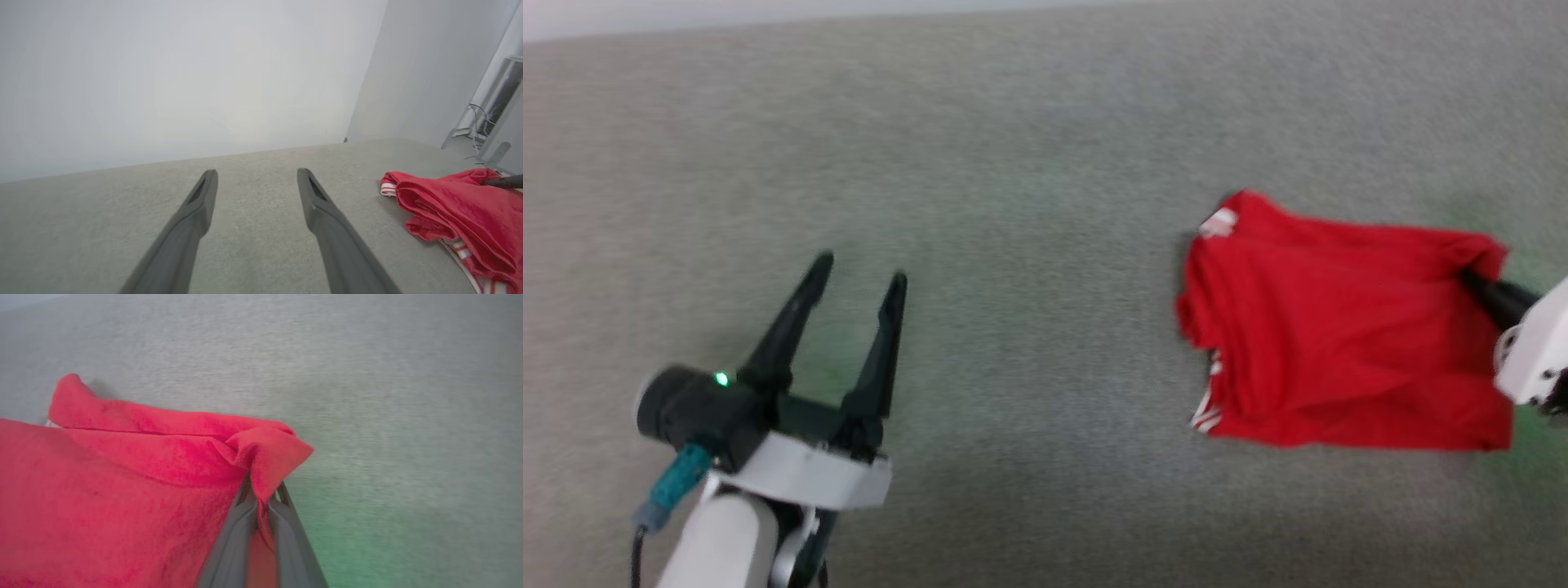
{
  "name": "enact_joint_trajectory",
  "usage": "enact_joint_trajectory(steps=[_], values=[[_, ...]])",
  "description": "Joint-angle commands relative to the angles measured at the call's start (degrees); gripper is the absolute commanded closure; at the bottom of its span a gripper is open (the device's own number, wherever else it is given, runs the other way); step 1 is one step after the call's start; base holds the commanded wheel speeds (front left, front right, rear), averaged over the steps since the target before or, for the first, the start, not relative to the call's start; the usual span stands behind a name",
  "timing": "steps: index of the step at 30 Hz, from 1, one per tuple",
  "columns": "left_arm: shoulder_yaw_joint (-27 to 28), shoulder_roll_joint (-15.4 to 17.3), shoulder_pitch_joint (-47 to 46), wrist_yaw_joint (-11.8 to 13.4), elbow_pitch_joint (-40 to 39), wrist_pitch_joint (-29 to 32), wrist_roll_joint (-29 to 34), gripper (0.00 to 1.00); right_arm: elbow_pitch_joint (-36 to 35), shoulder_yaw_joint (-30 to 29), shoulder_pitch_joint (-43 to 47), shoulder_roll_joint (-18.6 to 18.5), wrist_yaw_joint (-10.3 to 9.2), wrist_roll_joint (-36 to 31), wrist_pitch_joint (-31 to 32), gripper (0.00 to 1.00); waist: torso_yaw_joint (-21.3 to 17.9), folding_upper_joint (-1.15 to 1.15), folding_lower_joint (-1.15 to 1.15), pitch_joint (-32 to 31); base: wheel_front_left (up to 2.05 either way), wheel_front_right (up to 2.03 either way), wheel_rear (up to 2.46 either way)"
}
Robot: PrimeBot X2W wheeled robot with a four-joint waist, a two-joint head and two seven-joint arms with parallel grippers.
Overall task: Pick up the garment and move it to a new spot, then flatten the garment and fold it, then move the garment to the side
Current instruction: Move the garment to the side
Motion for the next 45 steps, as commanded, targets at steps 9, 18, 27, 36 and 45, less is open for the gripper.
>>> enact_joint_trajectory(steps=[9,18,27,36,45], values=[[-7.15,8.66,-11.66,-0.04,-3.73,-0.04,-3.79,0.00,4.23,-8.97,-4.98,-1.52,-0.11,-2.86,-6.04,1.00,-9.49,0.00,0.00,11.41,0.00,0.00,0.00],[-11.91,15.98,-24.82,-0.04,-4.14,-0.03,-4.00,0.00,13.98,-15.26,-15.30,-4.70,-0.12,-9.07,-12.71,1.00,-11.32,0.00,0.00,19.05,0.00,0.00,0.00],[-14.96,19.42,-34.51,-0.04,-5.70,-0.03,-3.47,0.00,23.90,-17.63,-24.62,-5.45,-0.12,-18.63,-19.07,1.00,-11.15,0.00,0.00,22.14,0.00,0.00,0.00],[-15.52,20.78,-36.88,-0.04,-6.97,-0.03,-3.45,0.00,33.41,-19.11,-30.63,-5.09,-0.12,-26.86,-27.46,1.00,-11.00,0.00,0.00,22.95,0.00,0.00,0.00],[-15.22,21.11,-35.69,-0.04,-6.92,-0.03,-3.34,0.00,41.00,-23.30,-34.33,-2.59,-0.12,-33.61,-34.40,0.64,-11.29,0.00,0.00,22.09,0.00,0.00,0.00]])
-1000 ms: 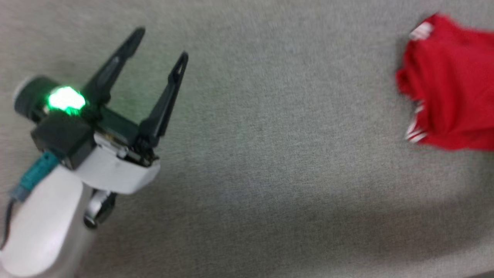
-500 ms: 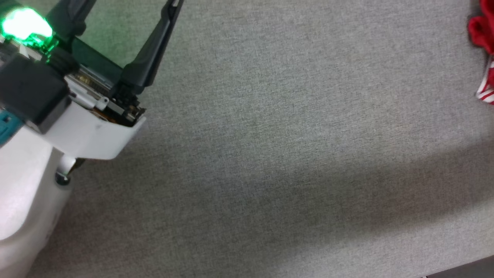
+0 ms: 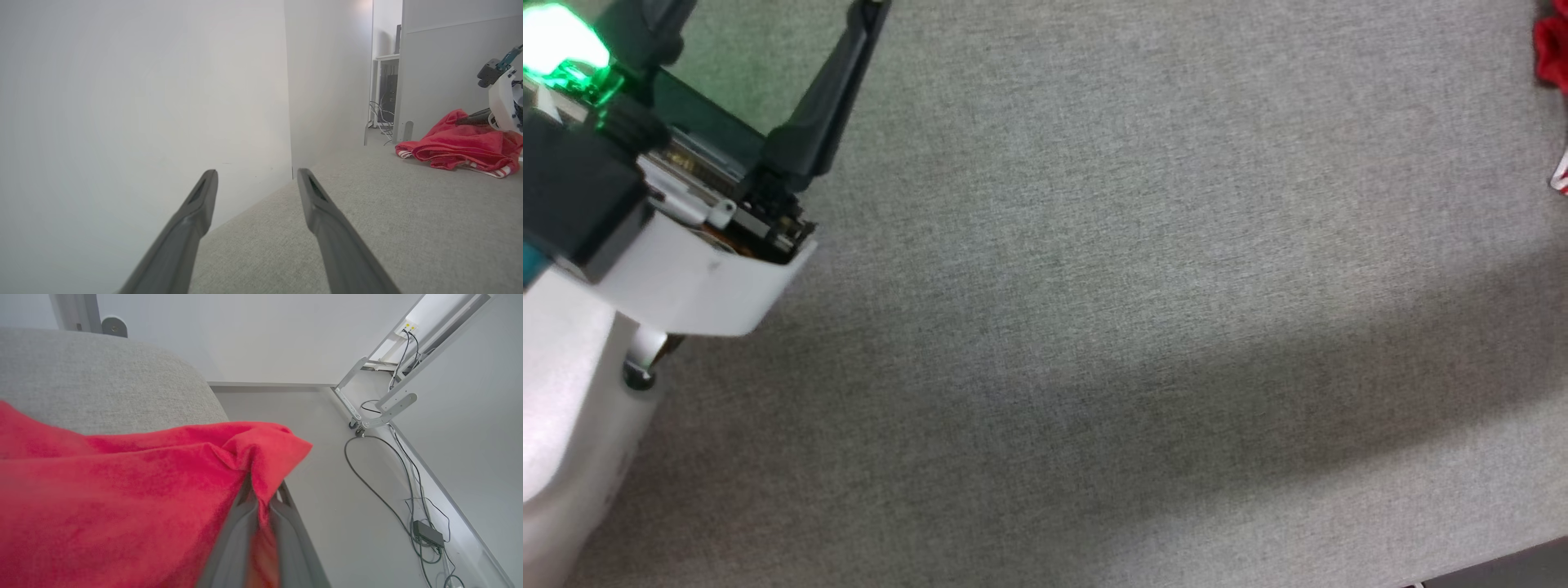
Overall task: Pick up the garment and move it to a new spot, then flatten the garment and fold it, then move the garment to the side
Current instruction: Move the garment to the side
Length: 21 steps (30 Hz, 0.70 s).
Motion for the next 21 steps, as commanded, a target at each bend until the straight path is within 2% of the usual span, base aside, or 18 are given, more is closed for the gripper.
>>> enact_joint_trajectory(steps=[1,2,9,20,21], values=[[0.19,-0.27,0.64,0.05,0.12,-0.03,0.23,0.00,1.00,-0.47,-0.83,0.39,-0.12,-1.00,-0.96,0.33,-0.07,0.00,0.00,-0.41,0.00,0.00,0.00],[0.34,-0.37,0.93,0.05,0.23,-0.03,0.23,0.00,1.61,-0.69,-0.99,0.46,-0.12,-1.41,-1.28,0.00,-0.07,0.00,0.00,-0.67,0.00,0.00,0.00],[2.51,-2.44,4.19,0.05,1.21,-0.03,0.59,0.00,4.51,-0.20,-1.05,1.73,-0.12,-2.49,-3.27,0.00,0.51,0.00,0.00,-4.01,0.00,0.00,0.00],[9.03,-11.04,20.17,0.05,6.76,-0.03,1.53,0.00,3.37,11.59,7.26,8.23,-0.12,-1.49,-6.01,0.00,5.42,0.00,0.00,-16.62,0.00,0.00,0.00],[9.03,-11.04,20.17,0.05,6.76,-0.03,1.53,0.00,3.37,11.59,7.26,8.23,-0.12,-1.49,-6.01,0.00,5.42,0.00,0.00,-16.62,0.00,0.00,0.00]])
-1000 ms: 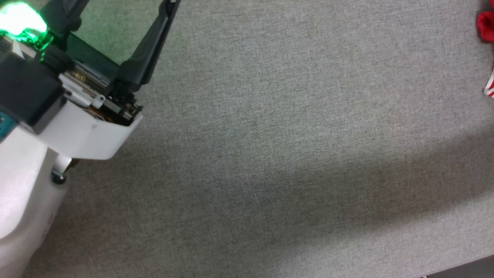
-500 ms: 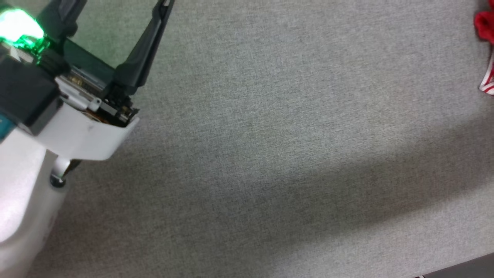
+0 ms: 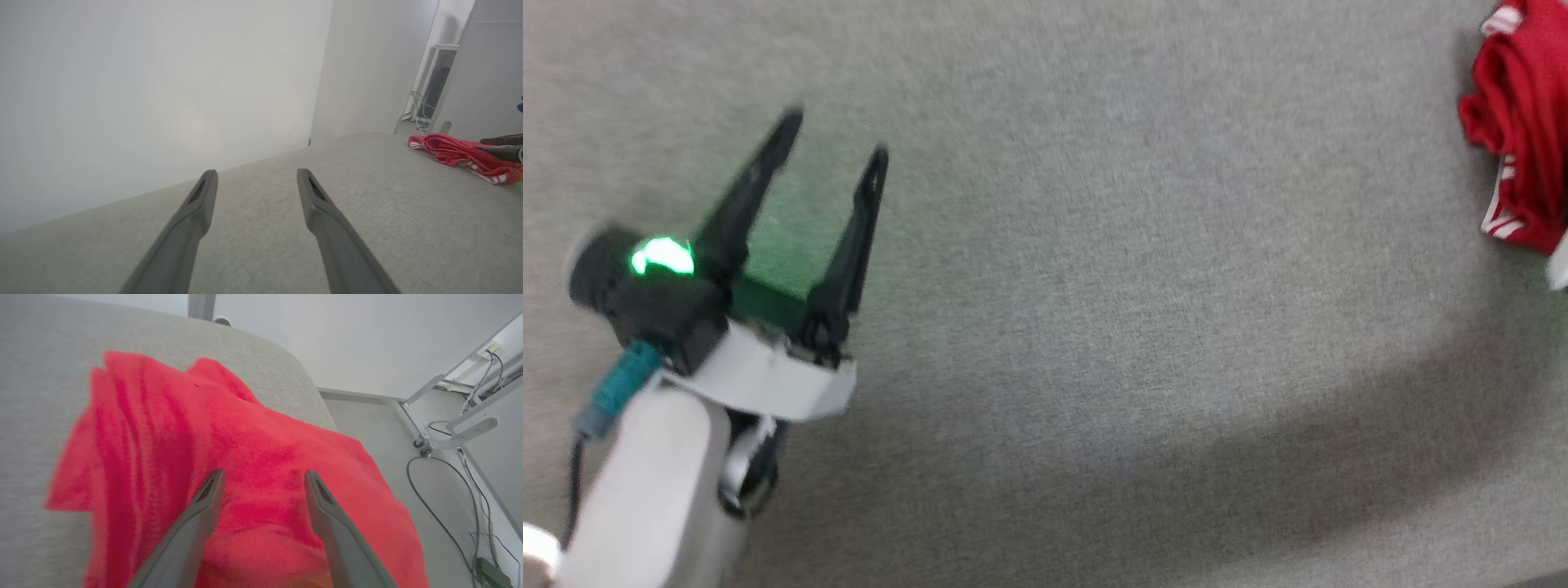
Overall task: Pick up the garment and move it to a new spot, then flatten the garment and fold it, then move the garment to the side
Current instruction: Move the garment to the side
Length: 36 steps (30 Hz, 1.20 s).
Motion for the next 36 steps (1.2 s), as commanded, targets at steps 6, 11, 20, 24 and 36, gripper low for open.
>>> enact_joint_trajectory(steps=[6,11,20,24,36], values=[[4.88,-5.58,10.16,0.05,3.15,-0.03,0.30,0.00,-6.92,4.18,8.19,3.06,-0.12,4.50,-0.66,0.00,6.94,0.00,0.00,-12.64,0.00,0.00,0.00],[8.27,-9.64,16.95,0.05,5.45,-0.04,1.26,0.00,-14.70,4.81,18.12,5.13,-0.12,7.83,-0.69,0.00,10.63,0.00,0.00,-18.61,0.00,0.00,0.00],[12.42,-13.69,25.39,0.05,7.11,-0.03,2.55,0.00,-27.28,6.14,31.32,8.57,-0.12,10.97,-0.71,0.00,13.40,0.00,0.00,-25.61,0.00,0.00,0.00],[14.29,-15.49,28.37,0.05,6.59,-0.03,3.26,0.00,-31.71,5.93,35.62,9.81,-0.12,12.06,-0.71,0.00,13.73,0.00,0.00,-28.00,0.00,0.00,0.00],[16.19,-17.27,32.58,0.05,4.17,-0.03,3.47,0.00,-45.34,4.76,46.48,11.99,-0.12,11.32,-0.71,0.00,14.25,0.00,0.00,-31.48,0.00,0.00,0.00]])
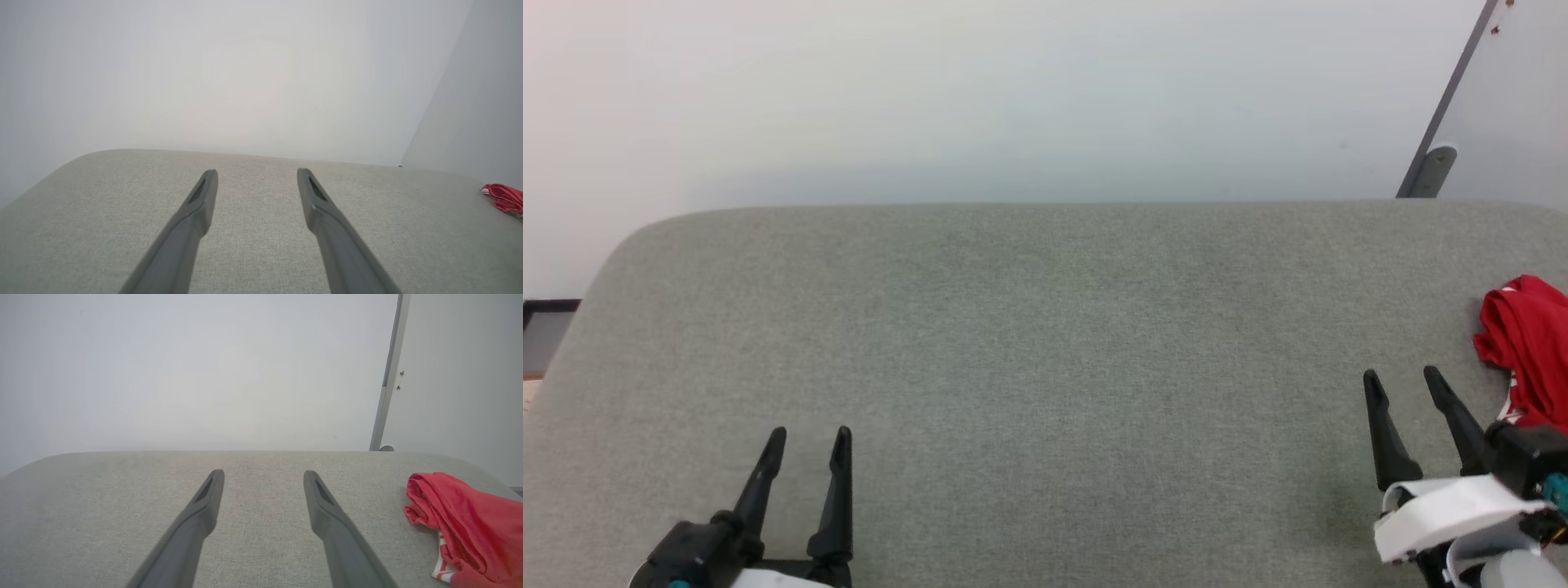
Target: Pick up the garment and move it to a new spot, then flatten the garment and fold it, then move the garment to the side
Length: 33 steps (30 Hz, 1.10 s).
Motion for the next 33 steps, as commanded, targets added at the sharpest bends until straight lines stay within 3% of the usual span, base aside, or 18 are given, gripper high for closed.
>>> enact_joint_trajectory(steps=[1,18,33], values=[[0.26,-0.16,0.77,0.05,-0.46,-0.03,0.30,0.00,-1.13,-0.37,1.51,0.66,-0.11,-0.43,-0.26,0.00,0.54,0.00,0.00,-0.71,0.00,0.00,0.00],[0.21,-0.40,5.63,0.05,-4.93,-0.03,1.13,0.00,-12.51,-6.34,11.09,4.59,-0.11,-1.06,-0.26,0.00,2.22,0.00,0.00,-1.63,0.00,0.00,0.00],[0.41,-0.34,4.62,0.05,-5.57,-0.03,1.05,0.00,-14.43,-6.26,11.32,4.97,-0.11,-0.57,-0.25,0.00,2.33,0.00,0.00,-0.98,0.00,0.00,0.00]])
